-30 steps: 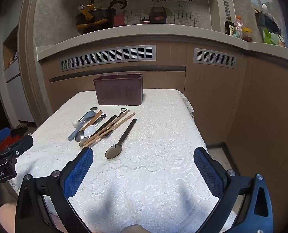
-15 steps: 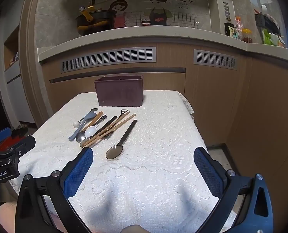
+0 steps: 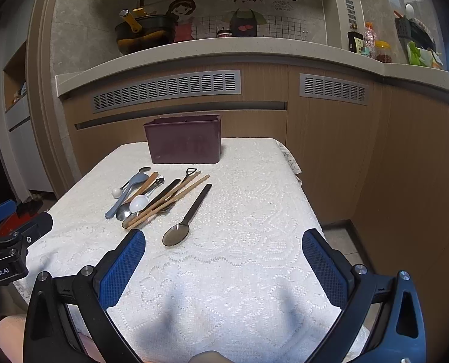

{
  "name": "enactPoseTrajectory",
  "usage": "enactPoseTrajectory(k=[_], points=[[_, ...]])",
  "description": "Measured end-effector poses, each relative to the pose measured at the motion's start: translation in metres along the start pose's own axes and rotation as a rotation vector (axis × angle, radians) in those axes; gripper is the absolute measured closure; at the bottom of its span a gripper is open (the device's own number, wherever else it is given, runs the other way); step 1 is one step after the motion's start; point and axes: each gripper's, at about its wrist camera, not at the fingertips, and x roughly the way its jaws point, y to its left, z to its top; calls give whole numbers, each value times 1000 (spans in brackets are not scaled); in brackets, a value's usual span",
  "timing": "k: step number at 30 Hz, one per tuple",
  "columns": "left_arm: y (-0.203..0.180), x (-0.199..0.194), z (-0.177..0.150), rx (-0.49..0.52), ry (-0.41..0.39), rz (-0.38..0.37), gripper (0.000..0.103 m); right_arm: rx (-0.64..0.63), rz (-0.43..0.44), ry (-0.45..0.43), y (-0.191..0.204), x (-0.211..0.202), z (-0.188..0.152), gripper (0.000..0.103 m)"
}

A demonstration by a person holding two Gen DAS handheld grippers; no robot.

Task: Organize utensils

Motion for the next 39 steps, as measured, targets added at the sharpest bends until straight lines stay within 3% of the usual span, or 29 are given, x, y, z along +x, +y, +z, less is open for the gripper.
enactPoseTrajectory(k=[39], points=[[-1, 9, -1, 9, 22, 4, 0, 8, 0, 38, 0, 9, 0, 0]])
